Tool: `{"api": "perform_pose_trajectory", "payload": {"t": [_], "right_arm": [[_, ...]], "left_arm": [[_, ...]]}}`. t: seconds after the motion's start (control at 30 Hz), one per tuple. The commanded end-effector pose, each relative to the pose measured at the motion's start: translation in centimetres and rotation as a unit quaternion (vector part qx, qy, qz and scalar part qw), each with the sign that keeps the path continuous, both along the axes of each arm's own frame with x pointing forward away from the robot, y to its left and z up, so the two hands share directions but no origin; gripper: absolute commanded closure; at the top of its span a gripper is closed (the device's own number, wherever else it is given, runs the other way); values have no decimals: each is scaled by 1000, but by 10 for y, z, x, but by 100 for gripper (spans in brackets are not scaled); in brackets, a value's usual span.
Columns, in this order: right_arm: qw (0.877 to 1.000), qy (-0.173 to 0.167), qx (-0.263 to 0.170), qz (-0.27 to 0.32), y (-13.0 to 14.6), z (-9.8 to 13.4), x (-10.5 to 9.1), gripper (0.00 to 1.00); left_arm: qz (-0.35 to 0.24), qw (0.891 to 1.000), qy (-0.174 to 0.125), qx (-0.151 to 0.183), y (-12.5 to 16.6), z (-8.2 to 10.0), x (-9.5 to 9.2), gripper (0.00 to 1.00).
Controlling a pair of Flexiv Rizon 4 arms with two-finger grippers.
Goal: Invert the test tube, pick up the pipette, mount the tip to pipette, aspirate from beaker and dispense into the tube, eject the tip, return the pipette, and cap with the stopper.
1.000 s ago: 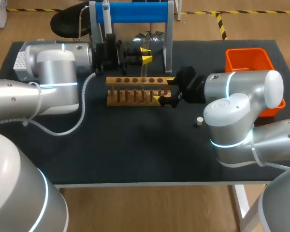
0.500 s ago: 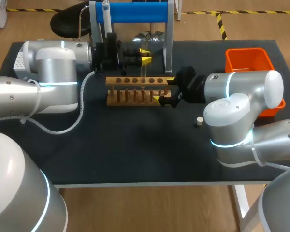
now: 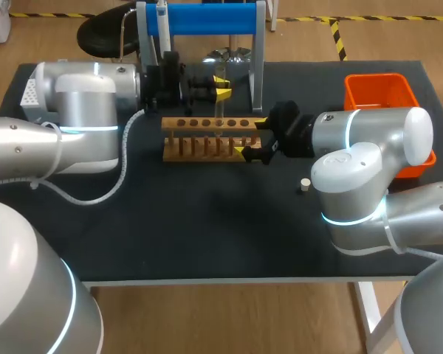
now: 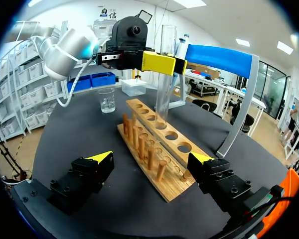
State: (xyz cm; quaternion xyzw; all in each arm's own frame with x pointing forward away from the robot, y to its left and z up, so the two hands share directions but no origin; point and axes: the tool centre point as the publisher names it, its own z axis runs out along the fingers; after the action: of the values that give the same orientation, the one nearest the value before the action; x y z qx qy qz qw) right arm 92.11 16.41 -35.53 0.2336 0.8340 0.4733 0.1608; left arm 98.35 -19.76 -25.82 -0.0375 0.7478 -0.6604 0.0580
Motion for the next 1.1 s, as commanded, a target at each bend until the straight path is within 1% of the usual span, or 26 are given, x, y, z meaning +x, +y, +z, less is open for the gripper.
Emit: {"api": "perform_pose_trajectory", "payload": {"t": [0.03,0.17,1.1], "right_arm": [[1000,0,0,0,0,0,0,0],[1000,0,0,0,0,0,0,0],[1000,0,0,0,0,0,0,0]], "left_arm": [[-5,1000,-1,-5,0,-6,5,100],[-6,1000,-2,-11,1,-8,5,100],[-14,1000,5,-14,3,-22,6,100]]}}
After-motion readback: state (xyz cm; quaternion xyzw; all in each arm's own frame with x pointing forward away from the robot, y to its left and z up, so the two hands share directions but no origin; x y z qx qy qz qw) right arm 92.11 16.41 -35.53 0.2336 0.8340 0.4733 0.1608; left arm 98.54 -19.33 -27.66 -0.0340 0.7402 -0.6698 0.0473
